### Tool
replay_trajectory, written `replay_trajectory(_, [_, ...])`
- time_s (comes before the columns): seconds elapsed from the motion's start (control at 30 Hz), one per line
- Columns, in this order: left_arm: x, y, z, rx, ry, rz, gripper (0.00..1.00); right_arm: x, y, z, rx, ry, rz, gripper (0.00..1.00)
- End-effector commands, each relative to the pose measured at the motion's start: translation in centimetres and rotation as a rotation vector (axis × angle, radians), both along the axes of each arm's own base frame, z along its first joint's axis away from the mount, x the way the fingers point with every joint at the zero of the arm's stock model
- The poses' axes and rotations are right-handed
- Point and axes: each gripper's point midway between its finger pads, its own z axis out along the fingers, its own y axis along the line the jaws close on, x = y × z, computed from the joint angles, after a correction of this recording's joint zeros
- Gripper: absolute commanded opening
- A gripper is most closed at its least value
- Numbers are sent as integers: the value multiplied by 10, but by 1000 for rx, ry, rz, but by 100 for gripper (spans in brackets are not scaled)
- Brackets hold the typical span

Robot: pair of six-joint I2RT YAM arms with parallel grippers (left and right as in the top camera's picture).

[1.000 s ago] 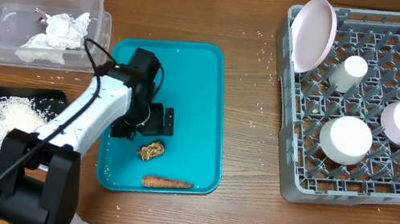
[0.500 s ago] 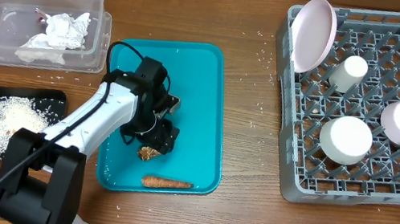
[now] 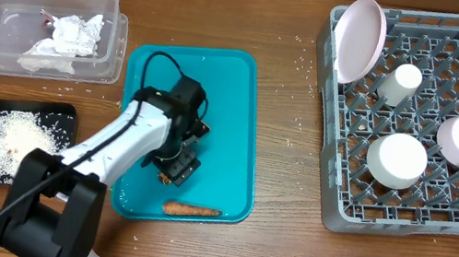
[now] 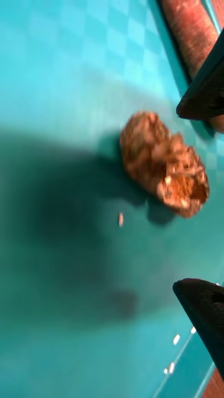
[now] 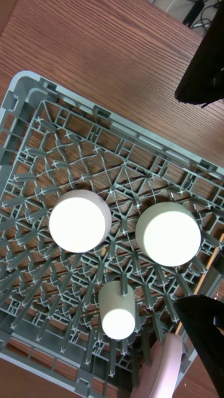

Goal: Sort waste into correct bins and load items into the dishwasher

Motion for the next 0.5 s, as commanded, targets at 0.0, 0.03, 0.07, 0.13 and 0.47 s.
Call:
replay_trajectory(0.0, [-12,-9,-5,25,29,-127,84,0,-2,6,-15,-17,-14,100])
replay_trajectory(0.03, [-15,-11,-6,27,34,-151,86,0,-2,6,-15,-17,-14,100])
replay_trajectory(0.07, [-17,-12,-8,32,36,-166,88,0,-2,6,-15,-17,-14,100])
replay_trajectory(0.13, [-21,-12,-13,40,38,-178,89,0,-3,6,-15,-17,-14,100])
replay_trajectory(0.47, [-11,6,-35,129,-65,-149,80,0,-3,6,-15,-17,-14,100])
